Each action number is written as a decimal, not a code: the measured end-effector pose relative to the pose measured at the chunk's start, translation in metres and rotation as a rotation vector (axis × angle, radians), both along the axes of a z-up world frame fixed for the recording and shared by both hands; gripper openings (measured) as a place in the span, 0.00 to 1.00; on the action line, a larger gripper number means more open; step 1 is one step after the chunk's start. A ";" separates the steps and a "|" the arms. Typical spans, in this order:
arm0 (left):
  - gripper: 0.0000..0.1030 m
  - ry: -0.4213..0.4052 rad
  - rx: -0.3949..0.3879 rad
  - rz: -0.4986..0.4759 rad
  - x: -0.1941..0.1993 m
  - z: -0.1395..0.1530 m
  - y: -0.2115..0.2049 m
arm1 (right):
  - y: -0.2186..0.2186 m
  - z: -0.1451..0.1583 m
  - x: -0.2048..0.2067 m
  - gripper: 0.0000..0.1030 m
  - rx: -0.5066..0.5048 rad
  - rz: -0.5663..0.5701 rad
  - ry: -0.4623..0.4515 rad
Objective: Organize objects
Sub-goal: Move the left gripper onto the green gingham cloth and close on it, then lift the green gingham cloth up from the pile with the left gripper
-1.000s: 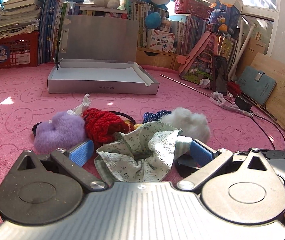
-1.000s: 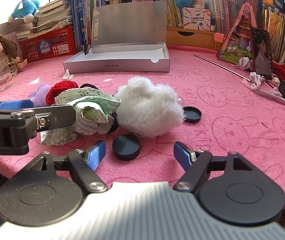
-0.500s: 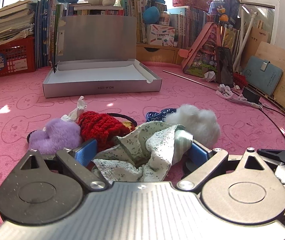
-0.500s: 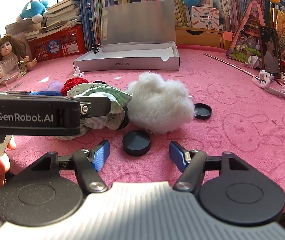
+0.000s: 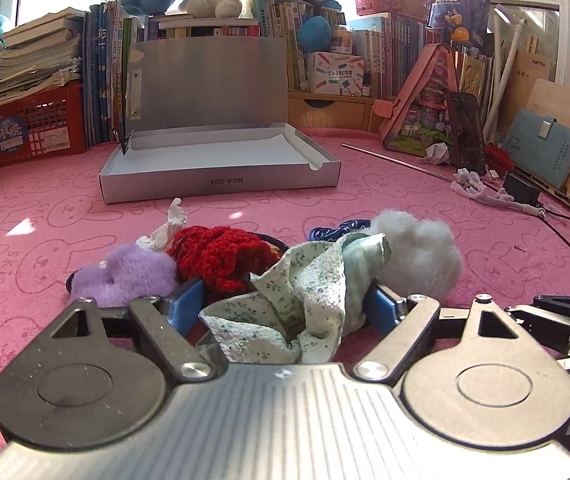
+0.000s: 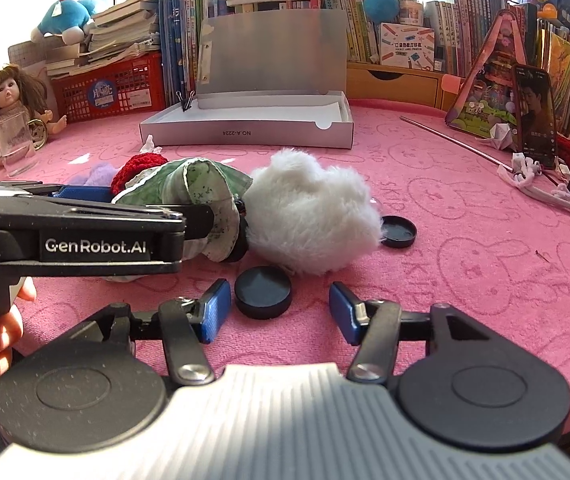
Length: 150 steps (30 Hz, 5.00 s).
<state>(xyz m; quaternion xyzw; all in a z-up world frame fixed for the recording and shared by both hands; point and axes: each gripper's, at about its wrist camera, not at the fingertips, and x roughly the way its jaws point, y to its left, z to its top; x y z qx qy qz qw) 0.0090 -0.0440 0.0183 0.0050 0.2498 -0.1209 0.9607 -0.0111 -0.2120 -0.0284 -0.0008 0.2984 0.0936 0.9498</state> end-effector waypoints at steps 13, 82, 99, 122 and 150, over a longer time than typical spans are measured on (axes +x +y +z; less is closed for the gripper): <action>0.59 0.017 0.033 -0.035 0.000 -0.009 -0.007 | 0.004 -0.001 0.000 0.43 0.011 0.026 -0.008; 0.36 -0.046 -0.092 -0.067 -0.025 0.040 0.029 | -0.023 0.004 -0.011 0.38 -0.038 -0.074 -0.011; 0.36 -0.043 -0.093 -0.017 -0.014 0.038 0.039 | -0.020 -0.005 0.004 0.40 -0.074 -0.089 -0.029; 0.32 -0.087 -0.111 0.039 0.000 0.049 0.052 | -0.041 0.027 -0.002 0.36 0.004 -0.130 -0.082; 0.53 -0.032 0.114 0.013 0.012 -0.009 0.009 | -0.028 0.022 0.006 0.37 0.032 -0.098 -0.063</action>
